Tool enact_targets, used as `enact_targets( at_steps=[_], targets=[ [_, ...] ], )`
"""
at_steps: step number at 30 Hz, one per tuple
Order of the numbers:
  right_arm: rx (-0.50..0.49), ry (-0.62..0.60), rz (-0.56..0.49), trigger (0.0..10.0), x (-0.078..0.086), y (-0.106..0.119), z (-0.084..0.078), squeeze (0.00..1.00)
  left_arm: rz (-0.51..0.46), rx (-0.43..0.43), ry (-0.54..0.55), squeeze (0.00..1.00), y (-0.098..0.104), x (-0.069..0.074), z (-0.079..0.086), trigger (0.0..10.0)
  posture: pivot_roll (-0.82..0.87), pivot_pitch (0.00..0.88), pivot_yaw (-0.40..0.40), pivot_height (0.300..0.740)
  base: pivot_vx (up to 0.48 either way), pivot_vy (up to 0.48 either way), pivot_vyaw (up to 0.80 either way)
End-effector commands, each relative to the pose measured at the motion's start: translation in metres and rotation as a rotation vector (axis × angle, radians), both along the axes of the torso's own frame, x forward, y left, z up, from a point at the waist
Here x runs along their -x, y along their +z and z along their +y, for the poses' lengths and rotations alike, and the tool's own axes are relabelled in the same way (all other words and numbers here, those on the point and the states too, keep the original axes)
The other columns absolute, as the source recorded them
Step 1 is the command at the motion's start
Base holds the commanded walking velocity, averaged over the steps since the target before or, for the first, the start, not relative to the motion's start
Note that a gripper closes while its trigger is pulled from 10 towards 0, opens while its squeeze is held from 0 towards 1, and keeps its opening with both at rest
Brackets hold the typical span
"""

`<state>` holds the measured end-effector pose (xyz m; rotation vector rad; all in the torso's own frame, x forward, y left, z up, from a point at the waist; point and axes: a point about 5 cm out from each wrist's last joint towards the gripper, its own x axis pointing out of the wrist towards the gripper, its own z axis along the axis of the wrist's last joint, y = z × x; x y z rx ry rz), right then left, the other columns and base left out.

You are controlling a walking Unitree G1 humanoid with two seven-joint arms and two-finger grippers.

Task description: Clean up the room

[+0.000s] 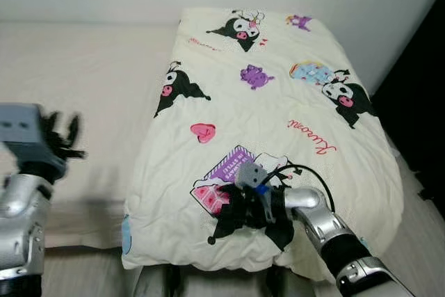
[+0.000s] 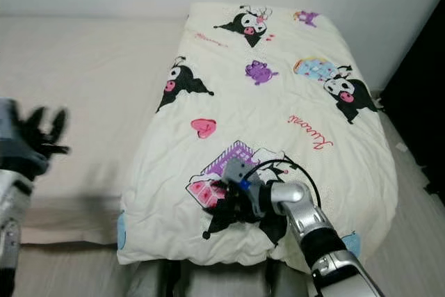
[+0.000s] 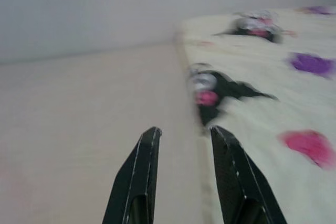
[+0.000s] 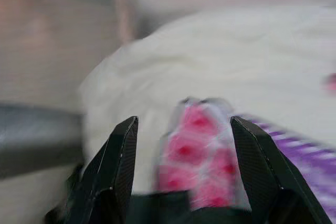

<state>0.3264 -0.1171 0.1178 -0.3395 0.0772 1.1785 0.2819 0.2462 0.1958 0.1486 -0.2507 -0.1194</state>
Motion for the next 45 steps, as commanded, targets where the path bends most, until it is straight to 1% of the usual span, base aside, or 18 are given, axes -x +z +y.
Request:
enact_targets(
  at_steps=[1, 2, 4, 5, 7, 8, 12, 14, 15, 17, 19, 23, 24, 29, 33, 40, 42, 45],
  targets=[
    [-0.031, -0.056, -0.021, 10.0, -0.002, 0.004, -0.003, 0.00, 0.047, -0.032, -0.088, 0.00, -0.007, 0.002, -0.010, 10.0, 0.18, 0.118, -0.031, 0.579, 0.000, 0.000, 0.00],
    [-0.048, -0.163, -0.057, 10.0, -0.008, 0.009, -0.008, 0.00, 0.094, -0.066, -0.200, 0.00, -0.017, 0.006, -0.025, 10.0, 0.17, 0.108, -0.030, 0.579, 0.000, 0.000, 0.00],
    [-0.048, -0.163, -0.057, 10.0, -0.008, 0.009, -0.008, 0.00, 0.094, -0.066, -0.200, 0.00, -0.017, 0.006, -0.025, 10.0, 0.17, 0.108, -0.030, 0.579, 0.000, 0.000, 0.00],
    [-0.058, -0.431, -0.116, 10.0, -0.017, 0.012, -0.030, 0.00, 0.205, -0.105, -0.441, 0.00, -0.036, 0.021, -0.054, 10.0, 0.14, 0.081, -0.028, 0.579, 0.000, 0.000, 0.00],
    [-0.077, -0.619, -0.130, 10.0, -0.019, 0.009, -0.049, 0.00, 0.270, -0.122, -0.577, 0.00, -0.046, 0.034, -0.069, 10.0, 0.13, 0.066, -0.031, 0.579, 0.000, 0.000, 0.00],
    [-0.100, -0.692, -0.125, 10.0, -0.019, 0.008, -0.057, 0.00, 0.290, -0.129, -0.617, 0.00, -0.050, 0.039, -0.073, 10.0, 0.13, 0.066, -0.031, 0.579, 0.000, 0.000, 0.00],
    [-0.144, -0.790, -0.124, 10.0, -0.016, 0.006, -0.066, 0.00, 0.307, -0.134, -0.649, 0.00, -0.054, 0.044, -0.078, 10.0, 0.12, 0.057, -0.033, 0.579, 0.000, 0.000, 0.00],
    [-0.209, -0.915, -0.156, 10.0, -0.005, 0.002, -0.070, 0.00, 0.272, -0.092, -0.510, 0.00, -0.063, 0.033, -0.081, 10.0, 0.10, 0.038, -0.024, 0.579, 0.000, 0.000, 0.00],
    [-0.209, -0.915, -0.156, 10.0, -0.005, 0.002, -0.070, 0.00, 0.272, -0.092, -0.510, 0.00, -0.063, 0.033, -0.081, 10.0, 0.10, 0.038, -0.024, 0.579, 0.000, 0.000, 0.00],
    [-0.277, -1.017, -0.143, 10.0, 0.005, -0.003, -0.072, 0.00, 0.245, -0.032, -0.384, 0.00, -0.070, 0.023, -0.083, 10.0, 0.09, 0.033, -0.017, 0.579, 0.000, 0.000, 0.00],
    [-0.282, -1.038, -0.150, 10.0, 0.011, -0.007, -0.070, 0.00, 0.236, -0.014, -0.341, 0.00, -0.073, 0.020, -0.084, 10.0, 0.08, 0.027, -0.008, 0.579, 0.000, 0.000, 0.00],
    [-0.266, -1.041, -0.154, 10.0, 0.016, -0.012, -0.066, 0.00, 0.232, 0.010, -0.323, 0.00, -0.075, 0.019, -0.087, 10.0, 0.07, 0.023, -0.002, 0.584, 0.000, 0.000, 0.00],
    [-0.246, -1.053, -0.152, 10.0, 0.022, -0.018, -0.061, 0.00, 0.230, 0.034, -0.320, 0.00, -0.076, 0.018, -0.094, 10.0, 0.07, 0.017, 0.001, 0.589, 0.000, 0.000, 0.00],
    [-0.225, -1.060, -0.133, 10.0, 0.029, -0.028, -0.049, 0.00, 0.224, 0.067, -0.298, 0.00, -0.075, 0.014, -0.101, 10.0, 0.07, 0.013, -0.001, 0.604, 0.000, 0.000, 0.00],
    [-0.231, -1.060, -0.127, 10.0, 0.029, -0.028, -0.045, 0.00, 0.216, 0.067, -0.266, 0.00, -0.074, 0.011, -0.101, 10.0, 0.07, 0.013, -0.004, 0.614, 0.000, 0.000, 0.00],
    [-0.241, -1.052, -0.104, 10.0, 0.029, -0.029, -0.038, 0.00, 0.222, 0.053, -0.095, 0.00, -0.080, 0.003, -0.096, 10.0, 0.09, 0.012, -0.014, 0.644, 0.000, 0.000, 0.00],
    [-0.240, -1.052, -0.101, 10.0, 0.030, -0.029, -0.037, 0.00, 0.218, 0.052, -0.082, 0.00, -0.080, 0.002, -0.095, 10.0, 0.09, 0.012, -0.014, 0.649, 0.000, 0.000, 0.00],
    [-0.242, -1.049, -0.098, 10.0, 0.030, -0.029, -0.035, 0.00, 0.200, 0.085, -0.051, 0.00, -0.077, -0.001, -0.092, 10.0, 0.09, 0.009, -0.014, 0.664, 0.000, 0.000, 0.00]
  ],
)
